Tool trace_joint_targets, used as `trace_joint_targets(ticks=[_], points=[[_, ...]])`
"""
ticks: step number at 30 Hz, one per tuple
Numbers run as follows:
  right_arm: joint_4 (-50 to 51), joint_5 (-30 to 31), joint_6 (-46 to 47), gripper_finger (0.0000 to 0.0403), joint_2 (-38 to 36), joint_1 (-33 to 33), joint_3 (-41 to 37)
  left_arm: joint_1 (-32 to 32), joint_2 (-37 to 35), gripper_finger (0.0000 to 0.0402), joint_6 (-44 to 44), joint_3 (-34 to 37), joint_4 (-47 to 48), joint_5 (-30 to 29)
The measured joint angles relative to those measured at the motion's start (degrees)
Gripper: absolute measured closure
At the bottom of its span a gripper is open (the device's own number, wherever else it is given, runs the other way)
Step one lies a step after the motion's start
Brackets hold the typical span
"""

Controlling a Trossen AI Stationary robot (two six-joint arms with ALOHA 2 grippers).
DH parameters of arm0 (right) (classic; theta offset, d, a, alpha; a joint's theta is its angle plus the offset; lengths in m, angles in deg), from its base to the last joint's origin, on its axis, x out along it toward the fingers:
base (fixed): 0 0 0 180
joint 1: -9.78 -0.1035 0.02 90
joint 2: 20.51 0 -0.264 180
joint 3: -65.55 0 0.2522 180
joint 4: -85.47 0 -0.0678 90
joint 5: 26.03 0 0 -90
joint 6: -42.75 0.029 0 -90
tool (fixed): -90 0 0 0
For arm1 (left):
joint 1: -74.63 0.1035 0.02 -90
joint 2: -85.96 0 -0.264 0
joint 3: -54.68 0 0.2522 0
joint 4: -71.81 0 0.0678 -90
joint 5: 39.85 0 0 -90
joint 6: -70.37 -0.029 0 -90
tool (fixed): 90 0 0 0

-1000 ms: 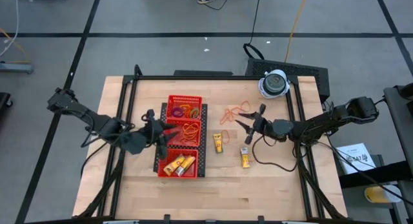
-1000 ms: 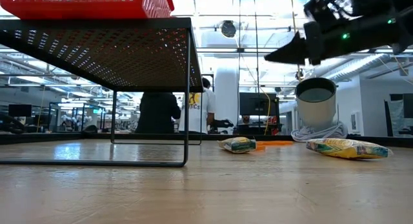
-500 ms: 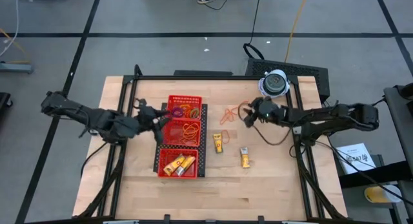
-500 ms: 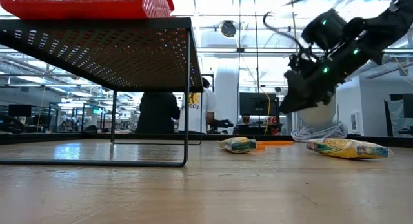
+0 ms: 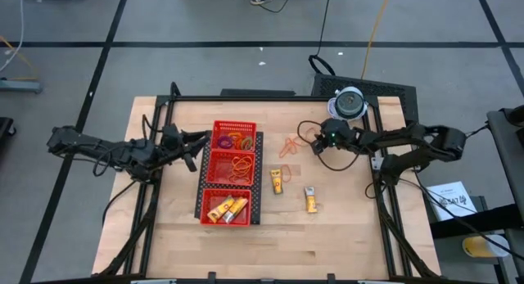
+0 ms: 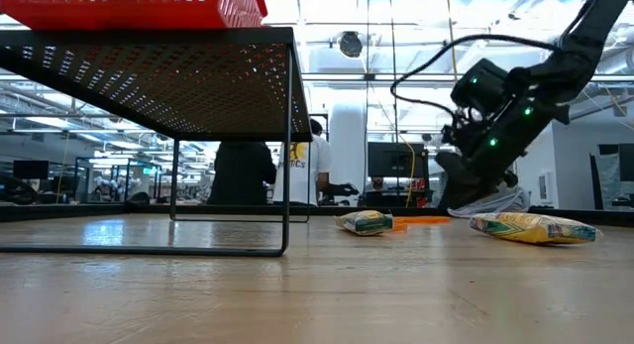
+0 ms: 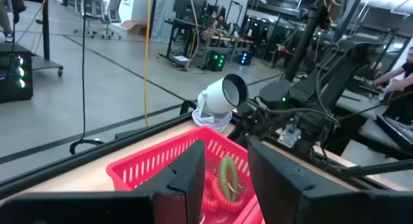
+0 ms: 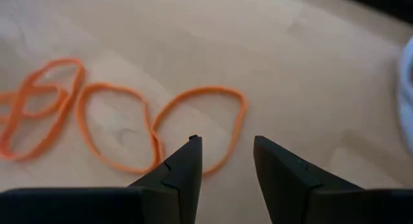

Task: Pick & Place Office Desk Supplies
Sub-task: Put the orange rubber band into the middle red basket on the shelf

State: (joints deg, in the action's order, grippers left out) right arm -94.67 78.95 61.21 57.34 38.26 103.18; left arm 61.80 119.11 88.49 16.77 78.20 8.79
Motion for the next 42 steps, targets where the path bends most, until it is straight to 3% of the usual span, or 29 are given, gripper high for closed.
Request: trace_joint_targets(ticks=[11,20,25,30,42], points=[[-7.9,0.8,0.4,0.0278,9.8,0.1,0.1,0.5,0.7,0.0277,0.2,0.1,0.1,0.4],[-7.7,0.0,-1.3,0.0389,9.6,0.0,0.1,0.5,0.7,0.0277,0.2,0.1,0.0,0.4],[-9.2,-0.4,-2.8,0.0397,9.5,-0.1,0.0,0.5,0.7,0.0277,0.3,0.1,-0.1,0.4],[-13.1,-4.2,-5.2,0.0401,6.7,-0.8,-0.3,0.5,0.7,0.0277,0.4,0.1,-0.7,0.4],[-18.3,-3.4,-16.5,0.0402,-9.8,-8.8,-0.2,0.5,0.7,0.0277,1.2,0.1,-4.3,0.4]])
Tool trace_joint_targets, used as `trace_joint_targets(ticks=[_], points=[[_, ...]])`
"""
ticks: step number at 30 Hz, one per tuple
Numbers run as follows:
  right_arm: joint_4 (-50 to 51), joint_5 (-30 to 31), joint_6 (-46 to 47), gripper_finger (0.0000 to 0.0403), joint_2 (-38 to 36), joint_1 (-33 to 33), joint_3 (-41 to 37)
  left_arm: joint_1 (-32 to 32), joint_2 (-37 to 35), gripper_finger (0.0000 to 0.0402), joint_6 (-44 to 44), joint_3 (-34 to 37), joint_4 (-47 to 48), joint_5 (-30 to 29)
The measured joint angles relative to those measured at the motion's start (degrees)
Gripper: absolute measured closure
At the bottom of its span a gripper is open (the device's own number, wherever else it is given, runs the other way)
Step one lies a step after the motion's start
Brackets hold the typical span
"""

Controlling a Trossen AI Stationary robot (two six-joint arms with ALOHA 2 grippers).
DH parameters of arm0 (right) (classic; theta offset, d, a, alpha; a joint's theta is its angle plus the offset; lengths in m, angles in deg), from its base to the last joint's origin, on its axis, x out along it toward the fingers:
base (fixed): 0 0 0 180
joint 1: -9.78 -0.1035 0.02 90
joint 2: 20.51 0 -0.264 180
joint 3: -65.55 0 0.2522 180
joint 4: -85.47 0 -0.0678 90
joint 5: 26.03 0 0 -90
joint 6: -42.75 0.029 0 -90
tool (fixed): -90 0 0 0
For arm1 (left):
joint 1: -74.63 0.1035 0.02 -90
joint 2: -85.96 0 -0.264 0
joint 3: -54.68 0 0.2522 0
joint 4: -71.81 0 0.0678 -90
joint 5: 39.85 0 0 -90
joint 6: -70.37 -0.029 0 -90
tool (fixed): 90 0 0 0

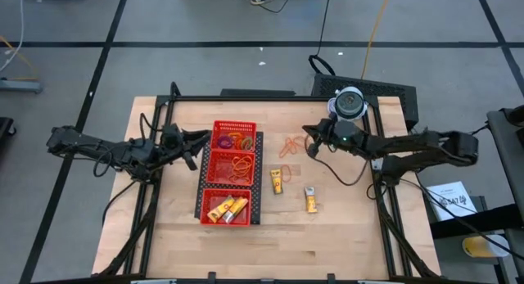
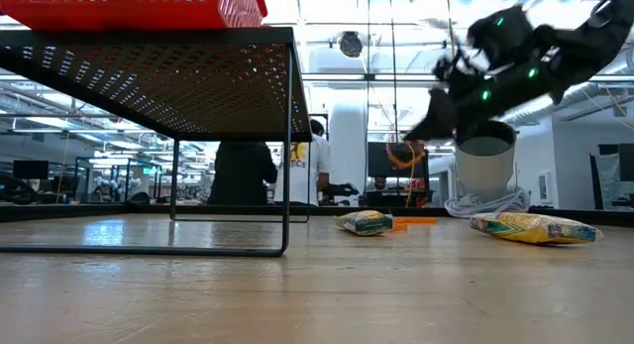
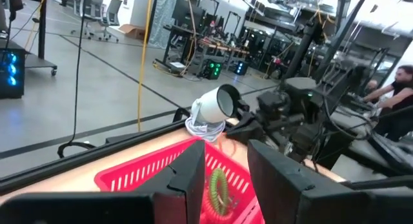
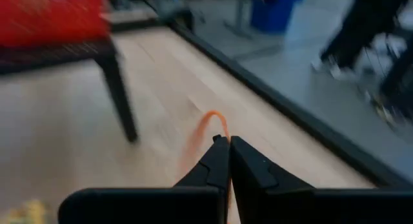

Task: Pick & Place Office Desk Supplies
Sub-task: Put the orange rubber band into the middle red basket on the shelf

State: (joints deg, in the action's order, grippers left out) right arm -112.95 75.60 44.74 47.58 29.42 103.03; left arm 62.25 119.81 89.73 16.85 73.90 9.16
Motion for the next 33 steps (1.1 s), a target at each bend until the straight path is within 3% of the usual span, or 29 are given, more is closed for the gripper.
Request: trace_joint_targets(ticks=[4,9,15,23,29,33], points=[[-0.7,0.0,-2.4,0.0402,-4.7,-4.7,0.0,0.0,0.0,0.0277,0.7,0.0,-2.2,1.0],[-2.8,0.0,-5.3,0.0402,-8.3,-10.7,0.0,0.0,3.4,0.0274,-0.8,0.0,-9.5,6.3],[-7.0,0.0,-8.9,0.0402,-11.0,-15.9,0.0,0.0,13.6,0.021,-3.1,-1.9,-18.1,8.6],[-8.1,0.0,-10.9,0.0403,-13.2,-19.5,0.0,0.6,28.4,0.0123,-7.6,-14.3,-17.5,12.1],[-9.4,0.1,-10.9,0.0403,-13.2,-21.0,0.1,2.3,38.5,0.0111,-13.5,-23.0,-16.9,18.3],[-10.6,0.1,-12.2,0.0403,-13.2,-22.6,0.1,3.7,44.9,0.011,-13.7,-27.1,-16.8,19.0]])
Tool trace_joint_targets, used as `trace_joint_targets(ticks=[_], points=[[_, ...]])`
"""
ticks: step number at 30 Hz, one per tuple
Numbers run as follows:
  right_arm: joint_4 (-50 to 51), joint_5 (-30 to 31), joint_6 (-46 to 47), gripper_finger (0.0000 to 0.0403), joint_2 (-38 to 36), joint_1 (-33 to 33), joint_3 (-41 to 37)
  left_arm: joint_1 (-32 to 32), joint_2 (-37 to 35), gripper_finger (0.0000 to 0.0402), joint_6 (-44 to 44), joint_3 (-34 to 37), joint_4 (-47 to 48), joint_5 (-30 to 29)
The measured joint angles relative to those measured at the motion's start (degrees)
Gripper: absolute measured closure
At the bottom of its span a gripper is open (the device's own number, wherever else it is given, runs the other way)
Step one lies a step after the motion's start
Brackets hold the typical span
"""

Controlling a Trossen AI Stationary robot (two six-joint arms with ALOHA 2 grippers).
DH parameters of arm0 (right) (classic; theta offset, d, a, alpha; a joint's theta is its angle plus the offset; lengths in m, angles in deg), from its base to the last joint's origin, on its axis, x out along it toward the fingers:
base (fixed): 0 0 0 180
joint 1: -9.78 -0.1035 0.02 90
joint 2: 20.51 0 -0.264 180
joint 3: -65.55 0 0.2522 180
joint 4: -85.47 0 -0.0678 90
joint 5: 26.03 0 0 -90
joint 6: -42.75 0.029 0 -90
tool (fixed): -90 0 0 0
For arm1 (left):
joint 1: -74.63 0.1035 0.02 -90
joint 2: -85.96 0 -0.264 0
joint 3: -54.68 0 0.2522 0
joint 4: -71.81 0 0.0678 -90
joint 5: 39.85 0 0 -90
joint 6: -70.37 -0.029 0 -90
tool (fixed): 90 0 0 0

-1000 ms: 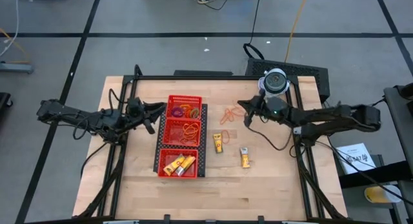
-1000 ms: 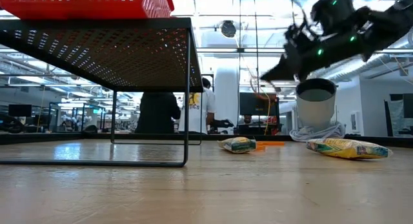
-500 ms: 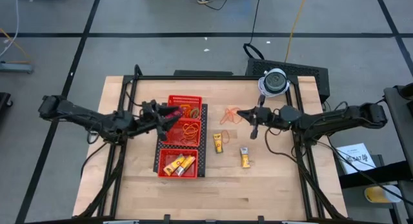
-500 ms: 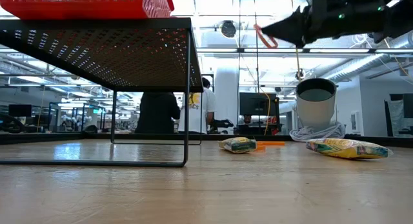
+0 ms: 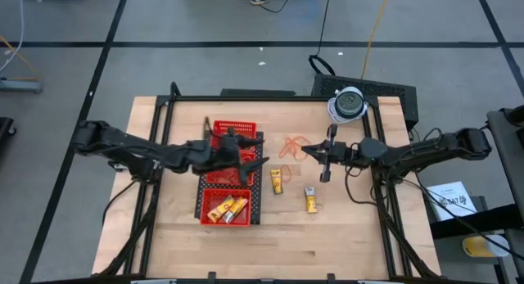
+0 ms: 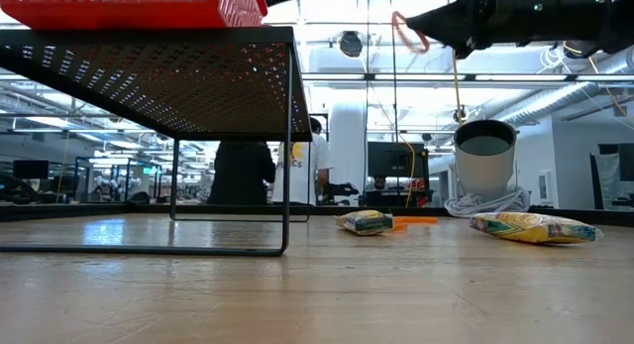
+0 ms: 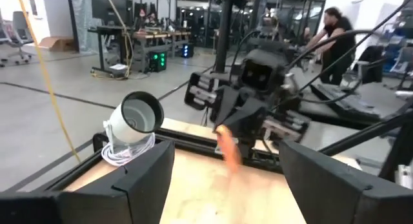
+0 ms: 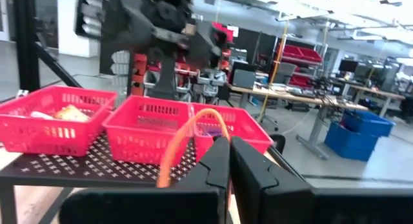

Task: Pick & Place Office Desk Supplies
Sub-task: Put the orange rubber band into the middle red basket on the shelf

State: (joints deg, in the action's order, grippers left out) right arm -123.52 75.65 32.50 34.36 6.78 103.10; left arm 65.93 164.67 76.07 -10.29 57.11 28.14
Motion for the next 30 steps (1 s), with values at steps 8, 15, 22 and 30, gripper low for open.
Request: trace_joint_targets(ticks=[8,15,22,30], points=[[-2.5,0.0,-1.5,0.0403,0.0,-2.2,0.0,3.1,10.9,0.011,2.4,-6.5,-1.5,6.2],[-2.4,0.0,-1.7,0.0403,0.0,-2.4,0.0,4.5,19.8,0.011,2.3,-13.1,-2.6,9.6],[-2.2,0.0,-1.6,0.0403,0.0,-2.4,0.0,5.0,24.8,0.011,2.2,-17.4,-2.6,10.2],[-1.5,-0.2,-2.2,0.0403,0.0,-2.4,0.0,5.5,26.0,0.0117,1.9,-17.8,-1.7,10.2]])
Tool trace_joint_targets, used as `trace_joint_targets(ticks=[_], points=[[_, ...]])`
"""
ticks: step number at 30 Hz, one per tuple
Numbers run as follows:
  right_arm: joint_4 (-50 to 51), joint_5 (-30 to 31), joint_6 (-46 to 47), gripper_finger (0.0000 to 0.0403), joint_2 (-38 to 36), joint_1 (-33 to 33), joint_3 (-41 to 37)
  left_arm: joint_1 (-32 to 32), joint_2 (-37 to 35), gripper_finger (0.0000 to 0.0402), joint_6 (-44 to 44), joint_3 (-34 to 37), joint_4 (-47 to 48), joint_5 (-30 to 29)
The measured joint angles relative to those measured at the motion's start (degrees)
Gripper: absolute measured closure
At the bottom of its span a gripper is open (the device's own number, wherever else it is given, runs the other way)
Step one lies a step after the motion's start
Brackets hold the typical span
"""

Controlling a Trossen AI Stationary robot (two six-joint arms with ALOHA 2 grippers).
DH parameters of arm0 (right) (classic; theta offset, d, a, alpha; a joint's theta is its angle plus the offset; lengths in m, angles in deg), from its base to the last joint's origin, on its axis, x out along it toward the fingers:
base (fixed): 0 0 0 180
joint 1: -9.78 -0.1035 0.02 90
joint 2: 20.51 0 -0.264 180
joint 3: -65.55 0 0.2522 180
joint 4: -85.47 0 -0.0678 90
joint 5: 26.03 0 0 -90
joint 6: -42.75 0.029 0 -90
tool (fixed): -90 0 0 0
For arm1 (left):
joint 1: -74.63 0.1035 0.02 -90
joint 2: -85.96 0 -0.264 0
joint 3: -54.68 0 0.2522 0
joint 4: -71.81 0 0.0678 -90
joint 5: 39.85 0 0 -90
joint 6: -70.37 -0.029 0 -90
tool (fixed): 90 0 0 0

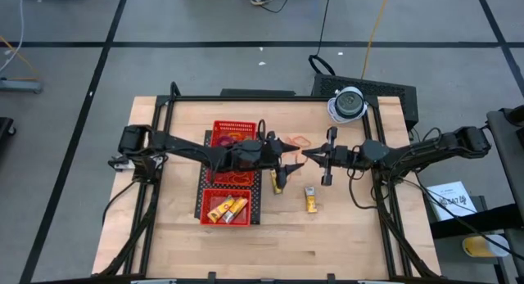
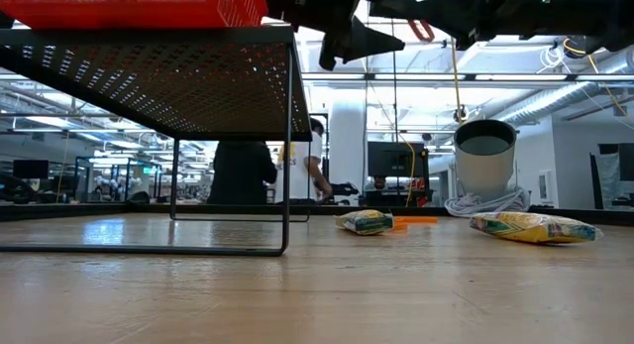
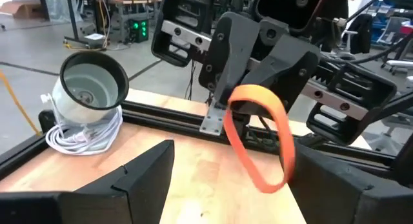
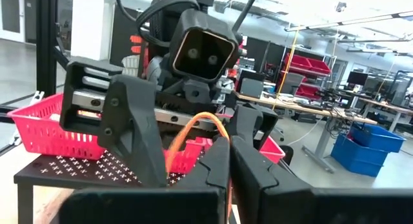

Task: Pick & Place Office Desk Supplies
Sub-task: Put the orange rubber band into the middle red basket on the shelf

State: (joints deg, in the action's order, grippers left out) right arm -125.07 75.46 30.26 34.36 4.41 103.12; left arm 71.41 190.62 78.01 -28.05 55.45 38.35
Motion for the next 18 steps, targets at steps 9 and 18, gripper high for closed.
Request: trace_joint_targets(ticks=[9,18], points=[[0.4,0.2,-0.2,0.0403,0.0,0.0,0.0,0.0,0.0,0.0239,0.0,0.0,-0.1,6.3],[0.6,0.2,-0.2,0.0403,0.0,0.0,0.0,0.0,0.0,0.0374,-2.9,0.1,-0.1,6.4]])
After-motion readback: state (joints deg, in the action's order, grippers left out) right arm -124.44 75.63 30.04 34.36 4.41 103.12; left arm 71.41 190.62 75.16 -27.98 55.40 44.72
